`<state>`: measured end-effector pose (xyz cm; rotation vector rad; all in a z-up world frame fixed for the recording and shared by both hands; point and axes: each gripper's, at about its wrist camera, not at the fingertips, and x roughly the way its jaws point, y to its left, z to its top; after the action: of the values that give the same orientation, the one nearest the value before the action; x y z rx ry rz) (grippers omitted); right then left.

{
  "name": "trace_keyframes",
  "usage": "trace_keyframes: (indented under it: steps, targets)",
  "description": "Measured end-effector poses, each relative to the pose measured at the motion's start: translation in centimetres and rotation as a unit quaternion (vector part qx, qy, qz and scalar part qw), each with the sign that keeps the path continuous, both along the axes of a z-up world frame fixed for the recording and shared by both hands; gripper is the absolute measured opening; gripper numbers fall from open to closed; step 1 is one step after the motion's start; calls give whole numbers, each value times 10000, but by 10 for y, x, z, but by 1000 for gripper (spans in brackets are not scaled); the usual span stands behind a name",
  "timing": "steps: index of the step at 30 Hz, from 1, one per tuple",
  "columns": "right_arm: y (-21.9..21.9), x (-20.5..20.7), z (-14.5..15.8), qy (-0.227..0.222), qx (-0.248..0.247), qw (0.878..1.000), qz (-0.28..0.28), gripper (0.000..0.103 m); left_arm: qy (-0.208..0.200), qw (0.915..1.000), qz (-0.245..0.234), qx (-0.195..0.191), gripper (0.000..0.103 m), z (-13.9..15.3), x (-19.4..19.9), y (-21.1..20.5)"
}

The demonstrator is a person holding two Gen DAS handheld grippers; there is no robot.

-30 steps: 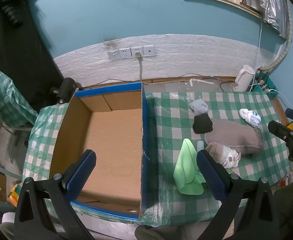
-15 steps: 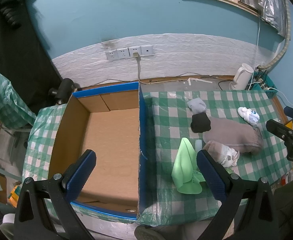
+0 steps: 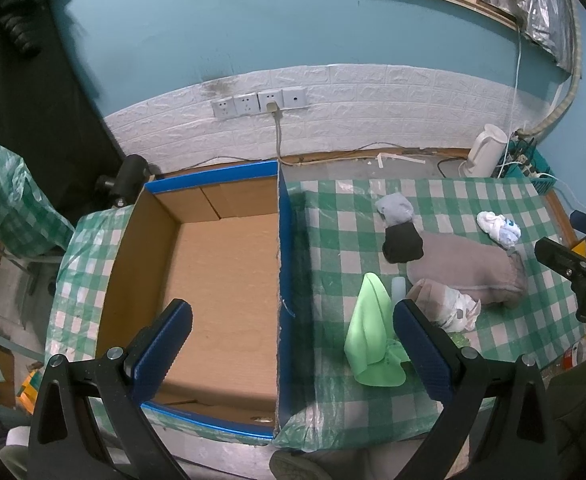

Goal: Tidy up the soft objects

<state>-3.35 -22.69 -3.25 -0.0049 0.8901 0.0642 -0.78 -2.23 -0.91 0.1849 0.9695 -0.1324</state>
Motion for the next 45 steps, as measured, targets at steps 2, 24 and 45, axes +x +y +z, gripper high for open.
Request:
trace_keyframes:
  steps: [2,24,45]
  targets:
    - [-1,0,0,6,-3,10000,-1,101,4,10000,-7,-2,101,-1,0,0]
    - [-6,-4,-8,90,-18,10000,-28,101,143,9998,-106,122,101,-14,5,-11]
    - [-45,18,-50,817,12,9962,-291,101,1313,9901,-391,301,101,-92,22,-62]
